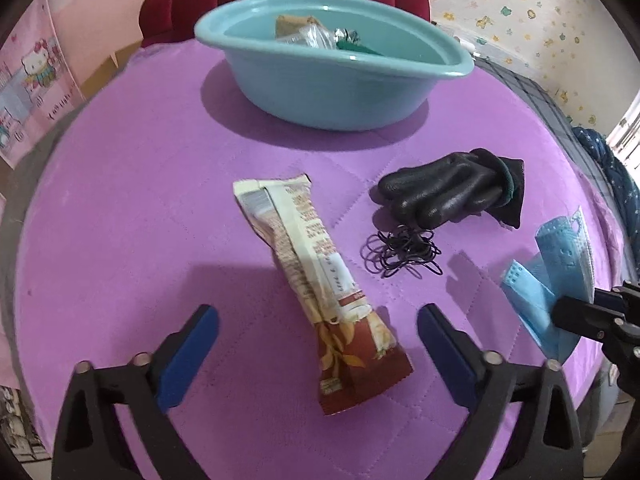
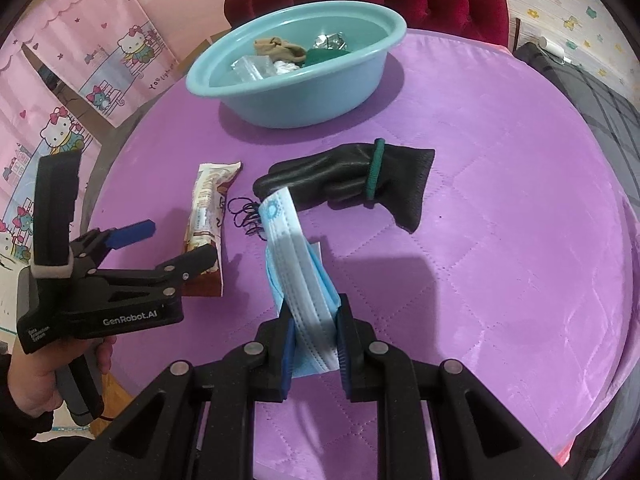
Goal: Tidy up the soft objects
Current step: 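Grasp the blue face mask with the right gripper while the left gripper grasps the snack wrapper, then carry the mask with the right gripper while the left gripper carries the snack wrapper over the basin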
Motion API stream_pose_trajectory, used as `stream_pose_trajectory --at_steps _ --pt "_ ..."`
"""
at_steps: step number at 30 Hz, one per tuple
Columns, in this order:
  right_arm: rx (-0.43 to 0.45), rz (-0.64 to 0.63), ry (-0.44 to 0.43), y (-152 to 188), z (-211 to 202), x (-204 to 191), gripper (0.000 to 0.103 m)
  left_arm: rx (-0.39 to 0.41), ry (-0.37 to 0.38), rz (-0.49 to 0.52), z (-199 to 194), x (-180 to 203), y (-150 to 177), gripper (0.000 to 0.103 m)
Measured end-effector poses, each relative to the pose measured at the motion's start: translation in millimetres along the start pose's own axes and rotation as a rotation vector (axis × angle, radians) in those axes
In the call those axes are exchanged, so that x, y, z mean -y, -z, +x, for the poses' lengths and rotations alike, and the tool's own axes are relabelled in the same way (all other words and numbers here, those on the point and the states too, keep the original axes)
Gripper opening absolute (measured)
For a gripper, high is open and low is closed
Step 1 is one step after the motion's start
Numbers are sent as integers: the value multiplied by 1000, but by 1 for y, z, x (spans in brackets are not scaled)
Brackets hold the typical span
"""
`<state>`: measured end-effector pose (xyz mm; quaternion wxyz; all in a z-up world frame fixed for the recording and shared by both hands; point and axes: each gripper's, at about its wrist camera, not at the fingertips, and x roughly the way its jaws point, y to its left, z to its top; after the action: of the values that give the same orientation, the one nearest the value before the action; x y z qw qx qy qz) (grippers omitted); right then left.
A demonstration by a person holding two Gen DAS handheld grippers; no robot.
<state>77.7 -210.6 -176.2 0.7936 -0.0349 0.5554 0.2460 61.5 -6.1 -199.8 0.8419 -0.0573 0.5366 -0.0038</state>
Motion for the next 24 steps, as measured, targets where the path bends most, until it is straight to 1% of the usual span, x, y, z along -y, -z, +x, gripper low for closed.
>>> stream_pose_trajectory --at_steps 1,2,4,5,7,10,13,15,18,22,24 --pt "0 1 1 0 0 1 18 -11 -8 1 3 1 0 77" --pt "0 2 1 0 0 1 18 -24 -11 5 6 1 0 70" --pt "0 3 2 -1 0 2 18 -65 10 11 14 1 1 48" --pt "0 4 0 -1 0 2 18 -77 23 12 16 1 2 40" --pt "-1 1 -1 -1 1 1 18 -77 34 18 16 0 5 37" --pt "0 -5 -6 -2 0 0 18 -85 77 -8 15 -9 6 32" --pt "3 -14 -12 -3 -1 -3 18 -81 96 -16 11 -16 11 27" --pt "5 -18 -15 -4 -1 -4 18 -78 103 -13 6 -19 14 25" --pt "3 -26 -22 -5 0 -7 18 -61 94 14 -1 -22 18 23" --pt "3 -39 -27 -4 0 -13 18 -34 87 51 -18 -18 29 23" --pt "2 -45 -28 -5 0 -15 18 -20 99 59 -27 -18 32 23"
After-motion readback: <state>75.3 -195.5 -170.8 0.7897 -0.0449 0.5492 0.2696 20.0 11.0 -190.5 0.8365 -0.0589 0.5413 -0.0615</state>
